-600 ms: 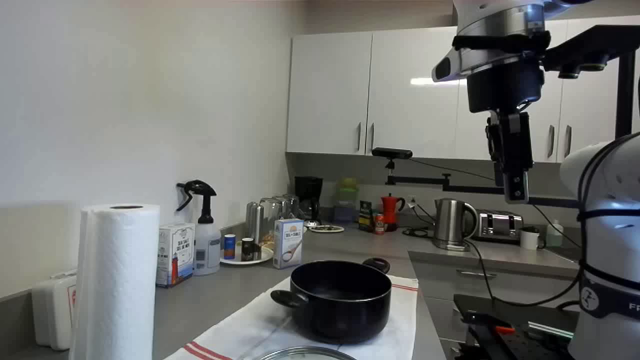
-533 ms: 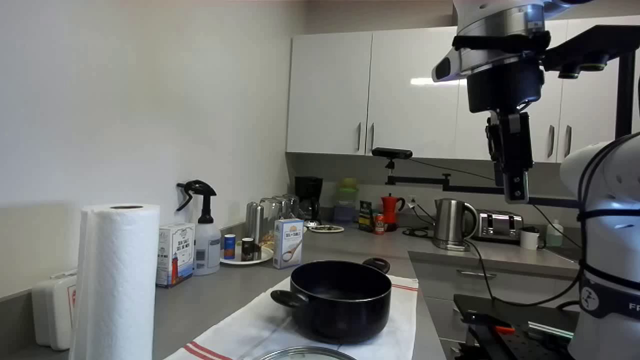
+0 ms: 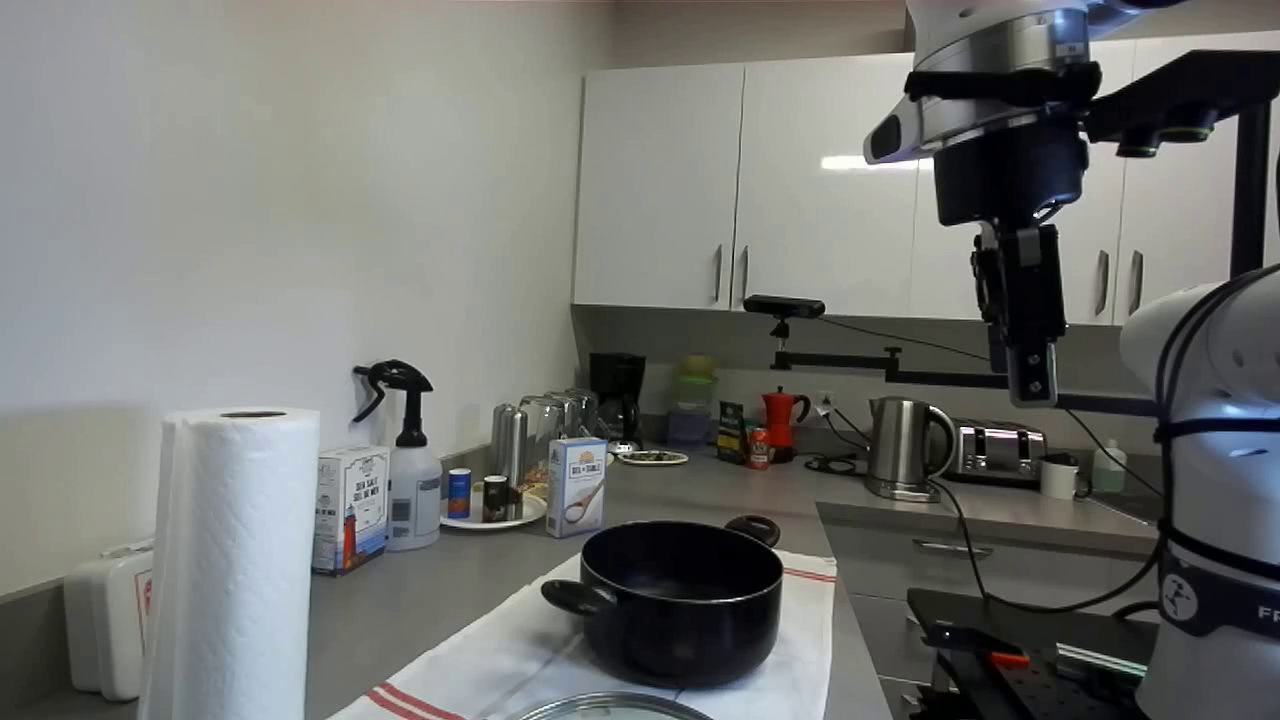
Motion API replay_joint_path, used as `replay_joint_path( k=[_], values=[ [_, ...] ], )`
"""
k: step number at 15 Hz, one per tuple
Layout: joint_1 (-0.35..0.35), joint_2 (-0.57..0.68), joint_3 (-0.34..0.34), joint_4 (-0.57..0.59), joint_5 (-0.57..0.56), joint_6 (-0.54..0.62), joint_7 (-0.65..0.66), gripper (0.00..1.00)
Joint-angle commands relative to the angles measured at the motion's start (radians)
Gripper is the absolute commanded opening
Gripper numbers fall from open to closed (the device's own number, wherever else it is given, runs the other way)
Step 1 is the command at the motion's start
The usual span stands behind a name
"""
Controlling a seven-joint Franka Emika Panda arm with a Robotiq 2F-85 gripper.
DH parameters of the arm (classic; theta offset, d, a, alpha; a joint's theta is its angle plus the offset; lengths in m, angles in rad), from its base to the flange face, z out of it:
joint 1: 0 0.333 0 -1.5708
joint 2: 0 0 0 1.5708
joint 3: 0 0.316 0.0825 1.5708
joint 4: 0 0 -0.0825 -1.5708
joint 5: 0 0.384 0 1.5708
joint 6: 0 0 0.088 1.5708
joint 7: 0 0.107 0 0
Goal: Put the glass lid on the black pot.
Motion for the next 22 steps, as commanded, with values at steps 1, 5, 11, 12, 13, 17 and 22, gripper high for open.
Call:
replay_joint_path(
  k=[1, 5, 11, 12, 13, 17, 22],
  values=[
    [0.018, 0.005, -0.016, 0.002, -0.009, -0.001, 0.009, 1.00],
    [0.007, 0.054, -0.004, 0.008, -0.033, 0.052, 0.013, 1.00],
    [0.009, 0.200, 0.005, 0.028, -0.089, 0.248, 0.011, 1.00],
    [0.017, 0.234, 0.000, 0.035, -0.090, 0.284, -0.002, 1.00],
    [0.020, 0.271, -0.001, 0.044, -0.097, 0.321, -0.004, 1.00],
    [0.027, 0.415, -0.017, 0.081, -0.123, 0.458, -0.020, 1.00],
    [0.026, 0.597, -0.069, 0.142, -0.166, 0.600, -0.038, 1.00]
  ],
)
